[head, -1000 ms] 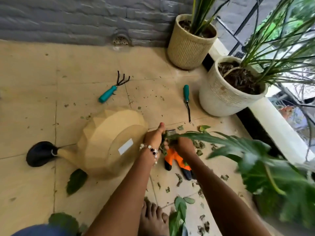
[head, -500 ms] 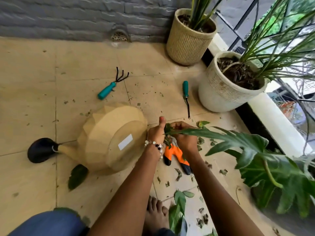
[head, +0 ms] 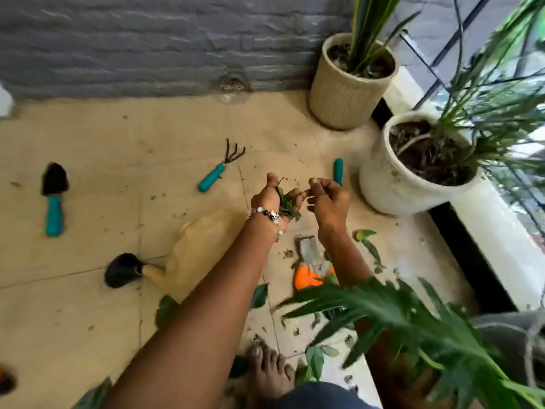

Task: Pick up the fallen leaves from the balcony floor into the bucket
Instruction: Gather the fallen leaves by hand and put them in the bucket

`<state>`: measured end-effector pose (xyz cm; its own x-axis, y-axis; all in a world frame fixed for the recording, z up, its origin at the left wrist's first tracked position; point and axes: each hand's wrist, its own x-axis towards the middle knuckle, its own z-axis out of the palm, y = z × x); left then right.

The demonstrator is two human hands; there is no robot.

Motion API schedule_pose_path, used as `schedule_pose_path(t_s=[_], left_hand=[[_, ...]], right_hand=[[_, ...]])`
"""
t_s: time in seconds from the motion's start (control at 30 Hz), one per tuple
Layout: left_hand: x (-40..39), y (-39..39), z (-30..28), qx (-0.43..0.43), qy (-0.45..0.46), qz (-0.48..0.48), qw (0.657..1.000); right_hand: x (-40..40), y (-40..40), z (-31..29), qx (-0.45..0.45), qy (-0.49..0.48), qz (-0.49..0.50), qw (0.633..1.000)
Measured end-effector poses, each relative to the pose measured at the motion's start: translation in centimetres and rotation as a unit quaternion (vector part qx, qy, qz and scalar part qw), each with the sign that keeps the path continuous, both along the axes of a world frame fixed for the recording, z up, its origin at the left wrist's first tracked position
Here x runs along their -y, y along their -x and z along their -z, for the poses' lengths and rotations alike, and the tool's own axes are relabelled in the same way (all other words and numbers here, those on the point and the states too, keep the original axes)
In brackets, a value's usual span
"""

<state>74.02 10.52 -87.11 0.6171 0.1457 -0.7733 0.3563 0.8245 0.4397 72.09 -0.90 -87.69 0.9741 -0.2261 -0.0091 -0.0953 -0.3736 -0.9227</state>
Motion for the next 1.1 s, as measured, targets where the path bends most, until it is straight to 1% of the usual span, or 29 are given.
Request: schedule_pose_path(t_s=[0.03, 0.07, 0.1, 0.13, 0.17, 0.23, 0.3, 0.4, 0.47, 0.5, 0.57, 0.7, 0.8, 0.87, 0.93, 0.97, 1.03, 1.1], left_hand=[[-0.6, -0.2, -1.8, -0.001, 0.013, -0.019, 1.000], [-1.5, -0.1, -4.5, -0.016, 0.007, -0.031, 0.999], [-2.5, -0.1, -6.7, -0.023, -0.004, -0.049, 0.999], [-3.1, -0.1, -9.2, -0.023, -0.008, -0.060, 0.998], [-4.0, -0.3, -12.1, -0.014, -0.018, -0.069, 0.997], [-5.0, -0.8, -16.6, -0.034, -0.040, -0.076, 0.996], [-6.0, -0.9, -20.7, -0.044, -0.053, -0.060, 0.996], [-6.9, -1.7, -27.8, -0.085, -0.084, -0.036, 0.992], [-6.9, -1.9, -32.4, -0.099, -0.086, -0.048, 0.990], [-7.0, -2.1, -35.0, -0.099, -0.082, -0.064, 0.990], [-7.3, -2.9, -39.8, -0.100, -0.057, -0.066, 0.991], [-9.2, -5.0, -47.0, -0.101, -0.040, -0.079, 0.991], [-11.3, -6.7, -51.2, -0.077, -0.043, -0.064, 0.994], [-13.0, -8.4, -53.1, -0.078, -0.059, -0.043, 0.994], [-15.1, -10.8, -54.1, -0.087, -0.087, -0.019, 0.992], [-16.1, -12.0, -54.4, -0.083, -0.085, -0.007, 0.993], [-18.0, -14.7, -54.1, -0.073, -0.081, 0.034, 0.993], [-19.9, -17.3, -54.6, -0.066, -0.092, 0.113, 0.987]], right_hand=[[-1.3, -3.0, -3.6, -0.074, -0.095, -0.045, 0.992], [-2.3, -4.3, -6.1, -0.104, -0.121, -0.036, 0.987], [-2.8, -5.2, -7.7, -0.122, -0.121, -0.059, 0.983], [-3.5, -4.3, -8.7, -0.124, -0.107, -0.077, 0.983], [-4.2, -4.5, -10.8, -0.118, -0.122, -0.100, 0.980], [-5.2, -3.2, -14.3, -0.121, -0.127, -0.157, 0.972], [-5.8, -4.0, -18.8, -0.132, -0.140, -0.161, 0.968], [-6.6, -3.8, -26.3, -0.145, -0.177, -0.148, 0.962], [-6.7, -4.0, -31.0, -0.163, -0.195, -0.135, 0.958], [-6.8, -4.6, -33.7, -0.172, -0.206, -0.127, 0.955], [-6.9, -5.5, -38.6, -0.194, -0.217, -0.109, 0.950], [-7.8, -7.7, -45.9, -0.191, -0.209, -0.078, 0.956], [-9.4, -9.8, -49.3, -0.197, -0.191, -0.060, 0.960], [-10.7, -11.5, -50.7, -0.200, -0.173, -0.035, 0.964], [-12.1, -13.4, -51.5, -0.191, -0.165, -0.015, 0.967], [-12.7, -14.3, -51.7, -0.185, -0.161, -0.010, 0.969], [-13.8, -16.0, -52.2, -0.170, -0.148, 0.024, 0.974], [-14.7, -17.2, -52.5, -0.166, -0.137, 0.104, 0.971]])
